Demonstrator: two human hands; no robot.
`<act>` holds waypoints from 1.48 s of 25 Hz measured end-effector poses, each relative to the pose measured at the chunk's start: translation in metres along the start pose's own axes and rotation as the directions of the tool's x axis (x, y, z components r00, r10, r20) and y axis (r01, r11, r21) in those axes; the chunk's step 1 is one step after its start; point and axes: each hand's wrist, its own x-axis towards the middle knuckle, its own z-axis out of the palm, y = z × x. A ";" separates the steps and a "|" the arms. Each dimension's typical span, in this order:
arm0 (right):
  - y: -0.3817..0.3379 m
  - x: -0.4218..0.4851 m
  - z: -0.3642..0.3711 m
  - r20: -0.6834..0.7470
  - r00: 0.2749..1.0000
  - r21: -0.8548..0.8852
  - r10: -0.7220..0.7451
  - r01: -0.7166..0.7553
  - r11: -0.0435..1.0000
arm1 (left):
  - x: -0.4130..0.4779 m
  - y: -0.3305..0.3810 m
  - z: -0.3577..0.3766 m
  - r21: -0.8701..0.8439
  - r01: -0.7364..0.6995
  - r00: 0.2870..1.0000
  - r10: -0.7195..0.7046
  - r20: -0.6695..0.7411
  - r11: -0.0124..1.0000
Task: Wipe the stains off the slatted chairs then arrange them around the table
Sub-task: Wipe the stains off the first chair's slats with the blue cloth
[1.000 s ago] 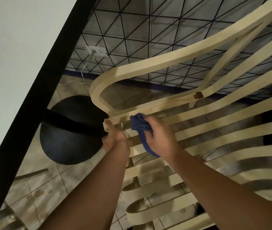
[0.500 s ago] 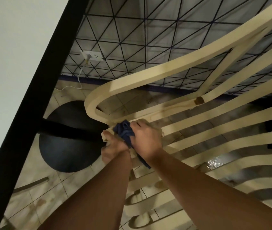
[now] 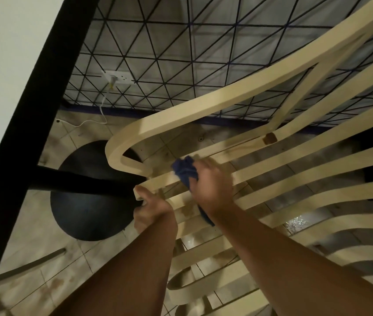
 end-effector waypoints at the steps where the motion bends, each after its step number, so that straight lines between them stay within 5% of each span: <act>1: -0.011 0.001 0.006 0.084 0.995 -0.018 -0.047 0.048 0.999 | 0.000 0.000 0.000 0.009 -0.009 1.000 0.009 -0.006 1.000; 3: -0.026 0.001 0.012 0.124 0.986 -0.058 -0.108 0.116 0.992 | -0.002 0.002 -0.001 0.026 -0.020 1.000 0.020 0.000 0.999; 8: 0.033 0.005 0.004 -0.100 0.987 -0.059 -0.123 0.118 0.991 | -0.003 0.002 0.003 -0.006 -0.012 1.000 0.012 -0.026 1.000; 15: 0.062 0.016 -0.031 -0.086 0.949 0.012 0.303 -0.303 0.953 | -0.001 -0.004 0.012 -0.021 -0.129 0.980 0.124 -0.158 0.991; 19: -0.005 -0.008 -0.001 0.087 0.994 0.013 0.067 -0.068 0.998 | 0.010 -0.009 0.018 0.055 -0.199 0.948 0.206 -0.243 0.979; 23: -0.034 -0.024 0.019 0.112 0.990 0.090 -0.088 0.078 0.993 | 0.020 -0.010 0.015 0.241 -0.187 0.973 0.213 -0.089 0.952; 25: -0.020 -0.021 0.013 0.115 0.990 0.047 -0.078 0.073 0.996 | 0.014 -0.008 0.014 0.106 -0.174 0.966 0.190 -0.177 0.979; 30: 0.048 -0.005 -0.026 -0.037 0.999 0.036 0.032 -0.030 0.999 | 0.010 -0.006 0.020 -0.046 -0.314 0.914 0.289 -0.283 0.948; 37: 0.111 0.034 -0.064 -0.068 0.950 0.011 0.306 -0.306 0.952 | 0.017 -0.011 0.027 0.031 -0.276 0.910 0.272 -0.312 0.961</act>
